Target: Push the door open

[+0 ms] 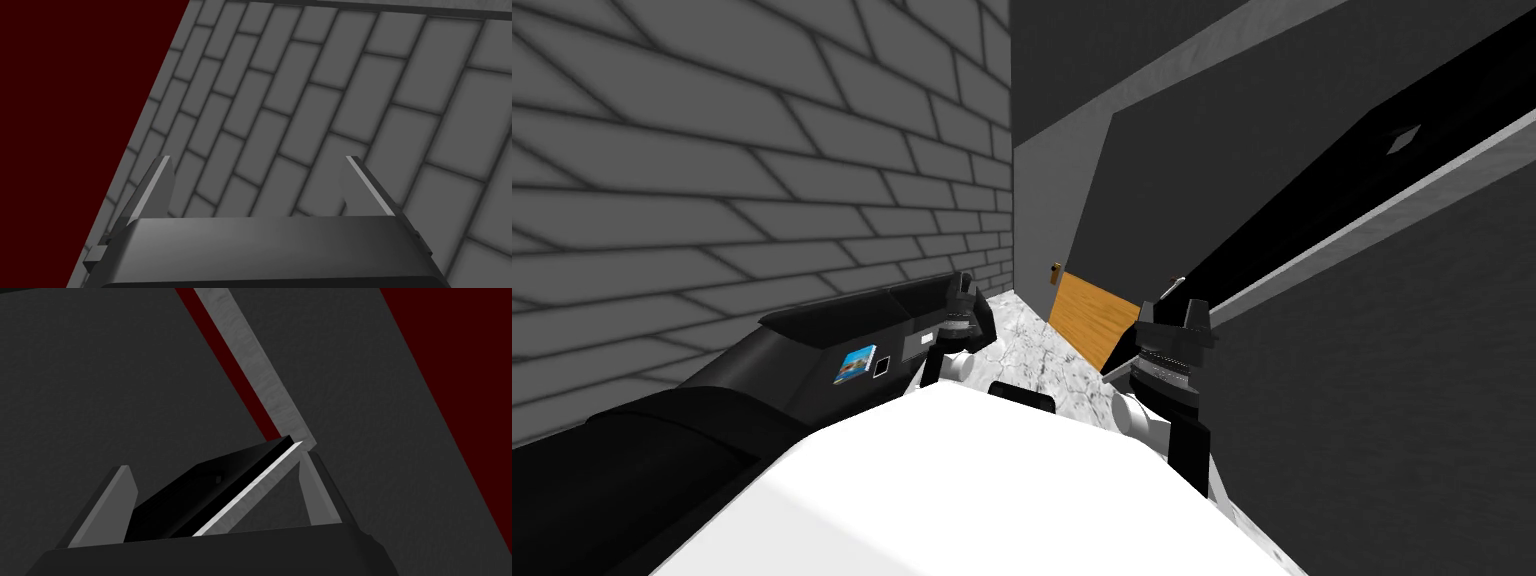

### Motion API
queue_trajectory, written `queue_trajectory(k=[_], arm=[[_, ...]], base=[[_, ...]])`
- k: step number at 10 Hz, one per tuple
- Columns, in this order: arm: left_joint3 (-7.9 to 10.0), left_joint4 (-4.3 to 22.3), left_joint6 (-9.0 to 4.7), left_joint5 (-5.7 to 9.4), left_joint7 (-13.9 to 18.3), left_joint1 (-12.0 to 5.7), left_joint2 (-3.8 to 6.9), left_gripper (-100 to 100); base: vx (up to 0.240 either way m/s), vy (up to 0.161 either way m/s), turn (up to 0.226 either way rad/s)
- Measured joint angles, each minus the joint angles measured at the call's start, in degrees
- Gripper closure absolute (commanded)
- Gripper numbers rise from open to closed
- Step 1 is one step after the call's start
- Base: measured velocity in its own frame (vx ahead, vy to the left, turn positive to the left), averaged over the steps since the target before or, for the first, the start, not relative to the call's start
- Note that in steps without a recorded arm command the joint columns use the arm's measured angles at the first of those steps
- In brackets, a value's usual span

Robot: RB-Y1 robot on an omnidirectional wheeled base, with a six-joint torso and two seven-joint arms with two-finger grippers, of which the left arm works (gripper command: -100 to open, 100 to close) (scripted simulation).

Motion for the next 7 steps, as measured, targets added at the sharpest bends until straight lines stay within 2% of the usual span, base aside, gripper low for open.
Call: queue_trajectory(k=[2, 6, 7], arm=[[-0.45, 2.6, 0.12, 0.5, 0.1, -1.43, 0.75, -100], [-1.8, 9.3, 0.41, 1.4, -0.3, -5.58, 1.77, -100], [-1.98, 10.9, 0.63, 1.9, -0.2, -6.56, 2.4, -100]], base=[[0.116, 0.04, -0.082], [0.129, 0.041, -0.084], [0.127, 0.044, -0.087]])
